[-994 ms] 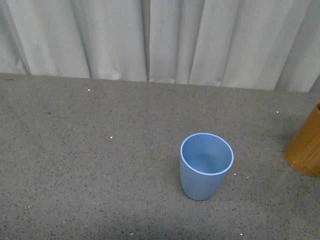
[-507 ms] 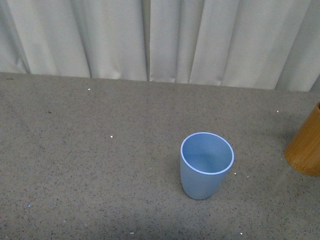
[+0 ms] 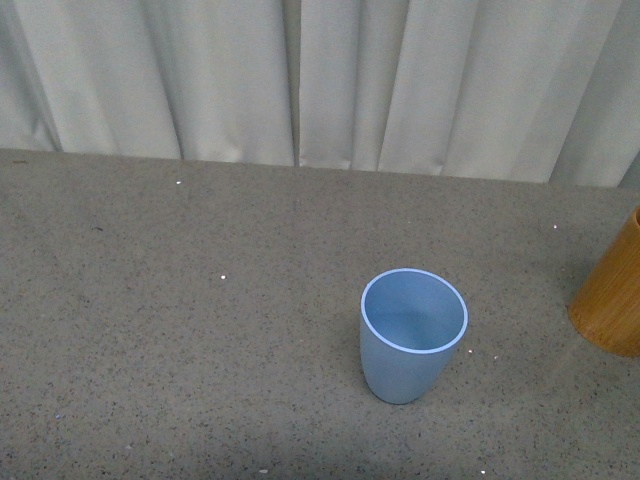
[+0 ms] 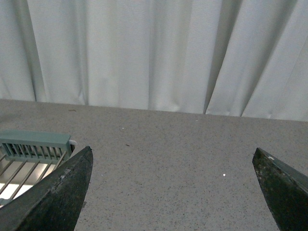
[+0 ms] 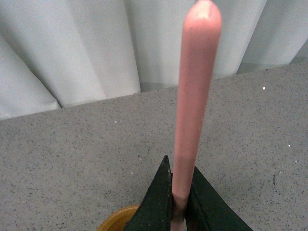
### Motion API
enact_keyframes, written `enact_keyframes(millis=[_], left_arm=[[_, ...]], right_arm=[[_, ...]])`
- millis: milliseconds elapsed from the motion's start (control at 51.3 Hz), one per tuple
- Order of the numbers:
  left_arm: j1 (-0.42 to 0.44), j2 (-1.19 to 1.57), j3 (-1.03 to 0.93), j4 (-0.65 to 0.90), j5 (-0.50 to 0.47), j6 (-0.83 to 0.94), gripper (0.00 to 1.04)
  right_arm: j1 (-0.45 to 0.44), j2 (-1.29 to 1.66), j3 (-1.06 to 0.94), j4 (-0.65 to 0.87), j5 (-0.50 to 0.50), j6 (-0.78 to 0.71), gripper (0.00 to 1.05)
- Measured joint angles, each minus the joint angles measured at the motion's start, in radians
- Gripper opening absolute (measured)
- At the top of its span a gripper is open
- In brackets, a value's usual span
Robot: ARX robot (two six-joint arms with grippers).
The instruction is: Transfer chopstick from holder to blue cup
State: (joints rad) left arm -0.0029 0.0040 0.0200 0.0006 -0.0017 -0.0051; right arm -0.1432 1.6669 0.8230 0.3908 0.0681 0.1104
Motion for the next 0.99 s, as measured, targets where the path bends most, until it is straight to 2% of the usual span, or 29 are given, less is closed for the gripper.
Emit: enact_keyframes(millis=[429,643,760,994], left_arm=[[0.000,0.000,0.000,0.000,0.000,0.000,0.98],[0.000,0.000,0.000,0.000,0.000,0.000,0.98],[0.000,0.000,0.000,0.000,0.000,0.000,0.98],[0.000,0.000,0.000,0.000,0.000,0.000,0.98]], right_arm=[[-0.019,-0.173,0.035,-0.114,-0.062,0.035,0.03],[0.017,-0.253,0.076,-0.168,-0.074,0.079,0.03],[0.086,-0.285,0.082,-0.174,-0.067,0.119,0.03],[0.331,-0.280,0.060,-0.113,0.005,0.220,0.03]])
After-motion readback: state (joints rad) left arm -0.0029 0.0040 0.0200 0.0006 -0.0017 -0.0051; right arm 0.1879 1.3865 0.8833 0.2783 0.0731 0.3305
